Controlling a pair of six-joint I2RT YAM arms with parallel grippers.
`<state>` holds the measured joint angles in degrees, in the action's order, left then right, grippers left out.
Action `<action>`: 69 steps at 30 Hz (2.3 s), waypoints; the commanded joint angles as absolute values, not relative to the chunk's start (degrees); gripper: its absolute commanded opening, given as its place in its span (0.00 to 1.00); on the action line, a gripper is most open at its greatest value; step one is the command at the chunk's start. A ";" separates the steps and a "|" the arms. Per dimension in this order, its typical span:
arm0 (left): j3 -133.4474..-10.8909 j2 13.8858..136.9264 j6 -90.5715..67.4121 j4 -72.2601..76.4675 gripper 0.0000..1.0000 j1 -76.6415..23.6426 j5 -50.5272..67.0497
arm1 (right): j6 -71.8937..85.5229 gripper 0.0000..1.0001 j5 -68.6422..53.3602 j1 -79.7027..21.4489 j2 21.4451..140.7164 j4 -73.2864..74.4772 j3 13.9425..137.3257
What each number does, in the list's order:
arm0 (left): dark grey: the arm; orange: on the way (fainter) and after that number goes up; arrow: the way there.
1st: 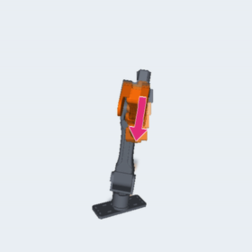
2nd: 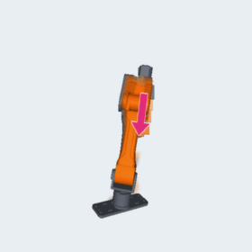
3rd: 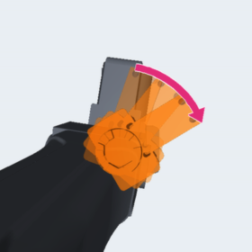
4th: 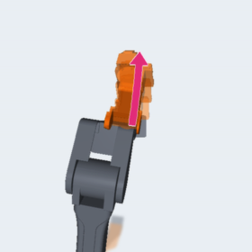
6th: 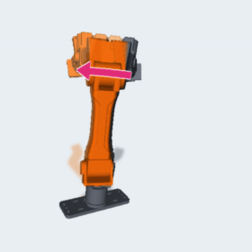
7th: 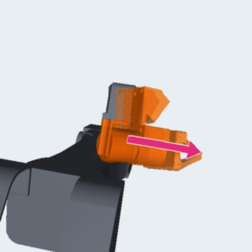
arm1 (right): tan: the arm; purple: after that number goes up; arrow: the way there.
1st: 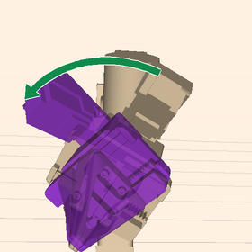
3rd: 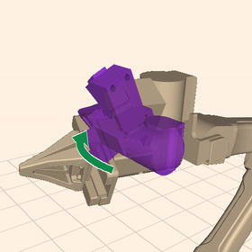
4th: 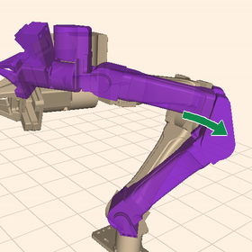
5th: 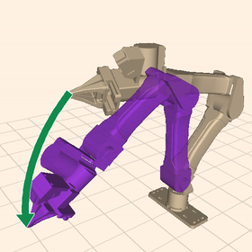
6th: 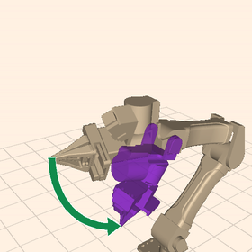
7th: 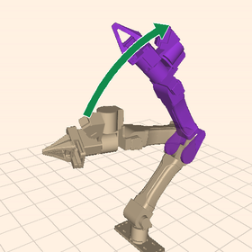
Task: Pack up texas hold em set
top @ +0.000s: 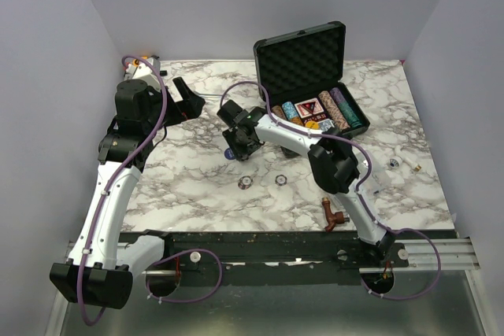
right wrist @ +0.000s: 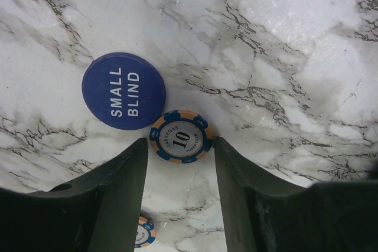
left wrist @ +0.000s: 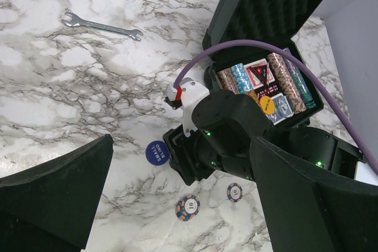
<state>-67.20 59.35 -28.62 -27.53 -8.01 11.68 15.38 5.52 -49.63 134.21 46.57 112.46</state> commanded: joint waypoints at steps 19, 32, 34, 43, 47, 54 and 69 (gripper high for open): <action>-68.37 58.38 -28.65 -27.20 0.99 -8.26 13.19 | 17.68 0.28 6.41 -49.72 116.57 39.94 93.54; -68.09 58.47 -28.65 -27.06 0.99 -8.26 12.85 | 19.48 0.64 3.88 -50.36 124.17 46.01 101.49; -68.15 58.28 -28.65 -27.11 0.99 -8.26 12.83 | 19.28 0.65 3.19 -50.37 126.27 46.98 103.50; -68.38 58.33 -28.65 -27.23 0.98 -8.26 13.35 | 18.62 0.67 3.21 -50.57 132.05 49.23 108.94; -68.47 58.53 -28.91 -27.23 0.99 -8.31 13.77 | 18.63 0.64 5.49 -51.06 133.25 49.65 109.10; -68.47 58.57 -29.09 -27.14 0.99 -8.26 14.15 | 18.30 0.58 6.62 -51.33 134.90 48.57 108.92; -68.47 58.28 -29.09 -27.24 0.99 -8.26 14.37 | 16.38 0.57 7.74 -51.44 137.01 48.71 109.89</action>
